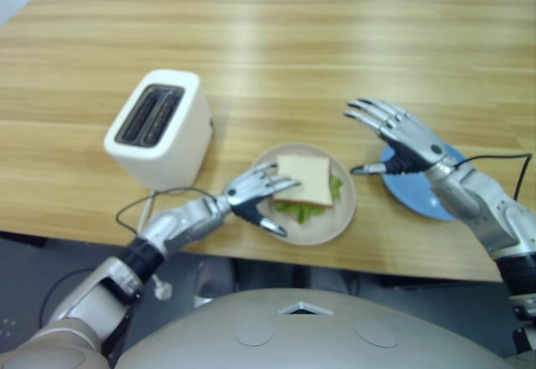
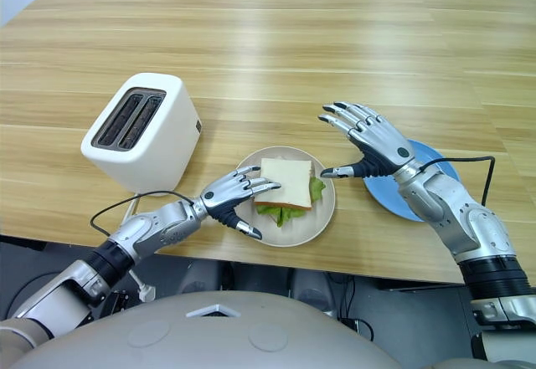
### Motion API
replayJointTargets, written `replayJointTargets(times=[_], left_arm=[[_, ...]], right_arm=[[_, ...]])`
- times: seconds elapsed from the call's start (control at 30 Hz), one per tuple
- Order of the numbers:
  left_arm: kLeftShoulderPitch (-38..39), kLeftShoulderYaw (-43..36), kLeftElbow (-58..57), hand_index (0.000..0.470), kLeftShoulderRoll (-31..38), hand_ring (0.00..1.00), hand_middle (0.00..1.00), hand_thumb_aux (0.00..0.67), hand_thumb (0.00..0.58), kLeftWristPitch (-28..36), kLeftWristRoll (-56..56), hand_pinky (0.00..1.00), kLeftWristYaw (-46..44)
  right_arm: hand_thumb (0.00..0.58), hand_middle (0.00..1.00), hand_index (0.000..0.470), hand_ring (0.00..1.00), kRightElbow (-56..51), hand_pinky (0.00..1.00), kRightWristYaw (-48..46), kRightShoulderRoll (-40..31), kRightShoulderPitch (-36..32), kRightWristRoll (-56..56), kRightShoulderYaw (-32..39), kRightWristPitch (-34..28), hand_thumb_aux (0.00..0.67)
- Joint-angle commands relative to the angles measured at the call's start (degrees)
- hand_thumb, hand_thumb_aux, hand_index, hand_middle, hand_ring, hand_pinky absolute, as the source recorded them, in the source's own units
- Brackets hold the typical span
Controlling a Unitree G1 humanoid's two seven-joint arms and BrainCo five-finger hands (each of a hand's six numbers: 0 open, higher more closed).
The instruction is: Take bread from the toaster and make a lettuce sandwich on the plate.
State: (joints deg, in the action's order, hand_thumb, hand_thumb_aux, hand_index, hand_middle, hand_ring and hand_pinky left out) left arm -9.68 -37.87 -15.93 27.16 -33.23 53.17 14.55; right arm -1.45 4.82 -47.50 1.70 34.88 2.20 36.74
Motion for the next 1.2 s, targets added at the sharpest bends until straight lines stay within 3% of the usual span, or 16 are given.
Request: replayJointTargets(times=[0.03, 0.23, 0.47, 0.6, 0.7, 0.73, 0.77, 0.8, 0.83, 0.87, 0.9, 1.0, 1.2], left_arm=[[2.59, 2.98, 4.25, 0.0, 1.14, 0.0, 0.0, 0.0, 0.0, 1.11, -1.35, 0.0, -0.7], [4.14, 17.93, 20.11, 0.0, 1.41, 0.0, 0.0, 0.0, 0.0, 2.72, -7.41, 0.0, 3.78], [6.94, 30.05, 30.19, 0.0, 4.74, 0.0, 0.0, 0.0, 0.0, 1.45, -18.3, 0.0, -1.43], [13.06, 30.86, 28.04, 0.0, 12.62, 0.0, 0.0, 0.0, 0.0, -4.28, -28.59, 0.0, -11.09], [20.51, 28.19, 22.96, 0.0, 19.86, 0.0, 0.0, 0.0, 0.0, -9.2, -29.28, 0.0, -18.03], [22.91, 27.39, 21.97, 0.108, 21.39, 0.0, 0.0, 0.158, 0.241, -10.05, -29.09, 0.0, -20.05], [25.11, 26.29, 20.98, 0.339, 22.67, 0.0, 0.0, 0.494, 0.54, -10.93, -29.15, 0.0, -21.87], [27.14, 25.21, 20.39, 0.46, 23.59, 0.0, 0.0, 0.67, 0.58, -11.17, -30.4, 0.0, -24.14], [28.59, 23.98, 19.41, 0.46, 24.19, 0.52, 0.52, 0.67, 0.58, -12.5, -30.5, 0.52, -25.52], [29.5, 23.14, 18.45, 0.46, 24.02, 0.78, 0.78, 0.67, 0.58, -13.02, -30.86, 0.78, -26.58], [29.67, 22.36, 17.62, 0.46, 23.5, 1.0, 1.0, 0.67, 0.58, -13.1, -31.03, 1.0, -27.58], [27.19, 20.12, 13.7, 0.46, 20.5, 1.0, 1.0, 0.67, 0.58, -13.26, -27.8, 1.0, -28.53], [18.64, 14.86, 2.42, 0.46, 9.88, 1.0, 1.0, 0.67, 0.58, -14.1, -18.15, 1.0, -23.9]], right_arm=[[0.0, 0.0, 0.0, 0.0, -2.12, 0.0, -3.12, 0.42, -0.56, -4.3, 0.36, 2.15, 0.0], [0.0, 0.0, 0.0, 0.0, -4.21, 0.0, -3.72, 0.86, 0.14, -10.28, -2.85, 4.91, 0.0], [0.0, 0.0, 0.0, 0.0, -0.57, 0.0, -8.13, 1.15, 4.72, -22.41, -6.8, 7.55, 0.0], [0.0, 0.0, 0.0, 0.0, 1.49, 0.0, -17.52, -2.88, 12.67, -34.91, -8.41, 6.7, 0.0], [0.0, 0.0, 0.0, 0.0, -0.15, 0.0, -25.76, -7.76, 20.61, -37.38, -8.37, 5.07, 0.0], [0.0, 0.0, 0.0, 0.0, -0.89, 0.0, -27.68, -8.9, 22.27, -37.1, -8.52, 5.02, 0.0], [0.0, 0.0, 0.0, 0.0, -1.43, 0.0, -29.34, -9.88, 23.66, -37.16, -8.71, 4.91, 0.0], [0.14, 0.0, 0.06, 0.0, -1.58, 0.0, -31.15, -10.55, 24.48, -38.02, -8.91, 4.26, 0.087], [0.58, 0.88, 0.46, 0.88, -1.21, 0.88, -32.68, -11.14, 25.36, -38.53, -9.13, 3.38, 0.67], [0.58, 1.0, 0.46, 1.0, -0.73, 1.0, -34.37, -11.64, 25.81, -39.19, -9.05, 2.33, 0.67], [0.58, 1.0, 0.46, 1.0, 0.02, 1.0, -35.94, -12.02, 26.23, -39.37, -8.71, 1.42, 0.67], [0.58, 1.0, 0.46, 1.0, 0.62, 1.0, -40.38, -11.95, 26.26, -38.31, -6.06, 0.12, 0.67], [0.58, 1.0, 0.46, 1.0, -1.68, 1.0, -44.42, -6.9, 18.4, -30.26, 3.04, -1.82, 0.67]])
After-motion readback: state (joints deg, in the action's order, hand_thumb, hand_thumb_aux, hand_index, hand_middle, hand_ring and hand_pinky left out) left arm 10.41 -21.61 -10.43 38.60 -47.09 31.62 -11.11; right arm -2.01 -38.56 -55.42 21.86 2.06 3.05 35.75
